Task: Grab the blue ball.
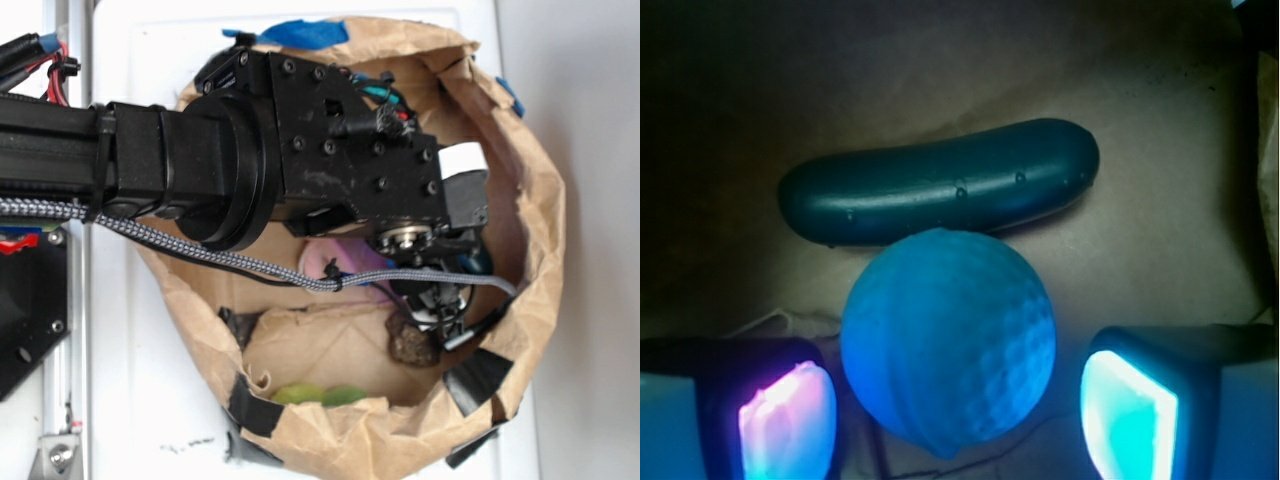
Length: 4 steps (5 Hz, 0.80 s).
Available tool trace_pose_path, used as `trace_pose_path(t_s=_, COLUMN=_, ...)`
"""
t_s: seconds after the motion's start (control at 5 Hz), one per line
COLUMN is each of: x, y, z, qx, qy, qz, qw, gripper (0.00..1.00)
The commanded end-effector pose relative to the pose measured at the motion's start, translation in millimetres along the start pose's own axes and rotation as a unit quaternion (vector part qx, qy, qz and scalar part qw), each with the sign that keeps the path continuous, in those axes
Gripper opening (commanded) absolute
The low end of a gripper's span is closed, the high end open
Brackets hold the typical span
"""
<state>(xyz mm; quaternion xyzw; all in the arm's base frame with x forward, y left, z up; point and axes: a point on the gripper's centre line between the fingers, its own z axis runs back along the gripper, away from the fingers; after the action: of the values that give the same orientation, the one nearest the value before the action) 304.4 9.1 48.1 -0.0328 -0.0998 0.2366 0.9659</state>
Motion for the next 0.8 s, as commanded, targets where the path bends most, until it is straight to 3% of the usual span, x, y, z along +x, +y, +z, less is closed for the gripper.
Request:
trace_pose_path(t_s=0.0, x=4, y=-3, z=-1, qx=0.003, qy=-0.035, qz=-0.002, qw=0.999, gripper=1.0)
trace_pose_path(t_s=0.2, x=1, y=-4, z=0, qx=-0.007, qy=-0.032, qz=-0.006, qw=0.999, gripper=0.0)
trace_pose_path(t_s=0.6, x=0, y=-4, z=16, qx=-0.007, qy=-0.035, qz=-0.042, qw=0.998, gripper=0.0)
